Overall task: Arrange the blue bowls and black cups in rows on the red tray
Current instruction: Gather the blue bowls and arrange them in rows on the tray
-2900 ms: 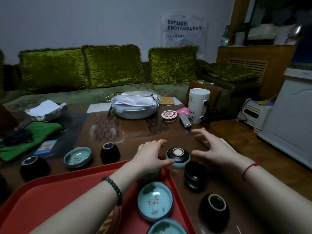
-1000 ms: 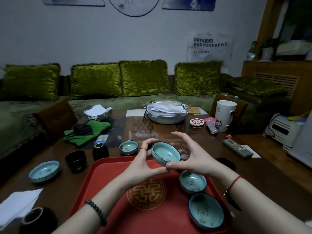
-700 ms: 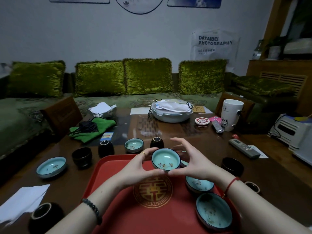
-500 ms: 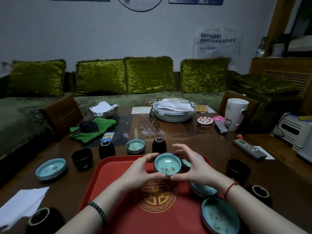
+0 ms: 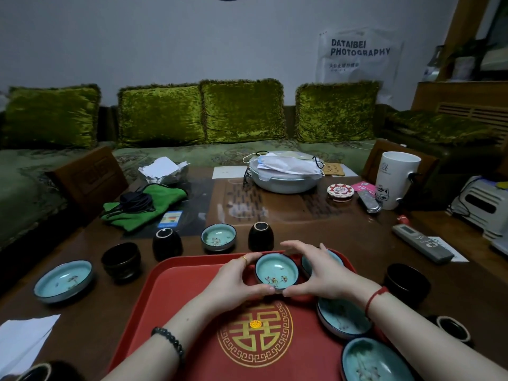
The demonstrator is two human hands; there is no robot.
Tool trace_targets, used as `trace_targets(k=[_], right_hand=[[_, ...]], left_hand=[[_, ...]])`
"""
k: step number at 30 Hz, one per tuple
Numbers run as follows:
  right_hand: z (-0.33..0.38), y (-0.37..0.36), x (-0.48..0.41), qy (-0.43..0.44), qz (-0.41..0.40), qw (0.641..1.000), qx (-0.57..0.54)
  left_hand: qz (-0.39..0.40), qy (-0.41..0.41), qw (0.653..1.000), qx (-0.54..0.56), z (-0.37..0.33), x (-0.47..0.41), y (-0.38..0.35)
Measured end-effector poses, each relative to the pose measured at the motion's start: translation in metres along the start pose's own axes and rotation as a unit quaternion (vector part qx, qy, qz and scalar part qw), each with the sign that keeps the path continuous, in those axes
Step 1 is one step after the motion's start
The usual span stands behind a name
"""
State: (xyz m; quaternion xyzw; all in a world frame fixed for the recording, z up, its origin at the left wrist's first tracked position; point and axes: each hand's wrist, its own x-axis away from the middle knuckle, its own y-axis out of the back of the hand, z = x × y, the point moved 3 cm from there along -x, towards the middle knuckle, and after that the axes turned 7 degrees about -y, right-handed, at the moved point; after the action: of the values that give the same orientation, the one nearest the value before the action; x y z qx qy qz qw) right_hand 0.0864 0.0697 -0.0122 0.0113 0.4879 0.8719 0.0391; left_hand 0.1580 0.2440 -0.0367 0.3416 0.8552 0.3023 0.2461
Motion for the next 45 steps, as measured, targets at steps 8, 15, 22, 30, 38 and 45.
trace_targets(k=[8, 15, 22, 30, 38, 45], right_hand=[[0.001, 0.0, -0.004, -0.001, 0.005, 1.0, -0.004], [0.002, 0.005, 0.0, -0.004, 0.017, 1.0, 0.002], [0.017, 0.022, -0.004, 0.025, 0.004, 0.999, -0.02], [0.051, 0.025, -0.04, 0.071, 0.005, 0.997, -0.013], [0.073, 0.007, -0.089, 0.098, 0.005, 0.995, 0.024], [0.07, -0.016, -0.13, 0.053, 0.04, 0.991, 0.112]], left_hand=[[-0.011, -0.001, 1.0, -0.02, 0.006, -0.002, -0.001], [-0.001, -0.001, 0.998, -0.068, 0.001, -0.003, -0.006], [-0.045, 0.013, 0.997, -0.058, 0.0, 0.002, 0.02], [-0.12, 0.053, 0.985, -0.111, 0.019, 0.003, 0.079], [-0.093, 0.1, 0.984, -0.114, 0.051, -0.004, 0.097], [-0.045, 0.115, 0.987, -0.098, 0.072, -0.017, 0.089]])
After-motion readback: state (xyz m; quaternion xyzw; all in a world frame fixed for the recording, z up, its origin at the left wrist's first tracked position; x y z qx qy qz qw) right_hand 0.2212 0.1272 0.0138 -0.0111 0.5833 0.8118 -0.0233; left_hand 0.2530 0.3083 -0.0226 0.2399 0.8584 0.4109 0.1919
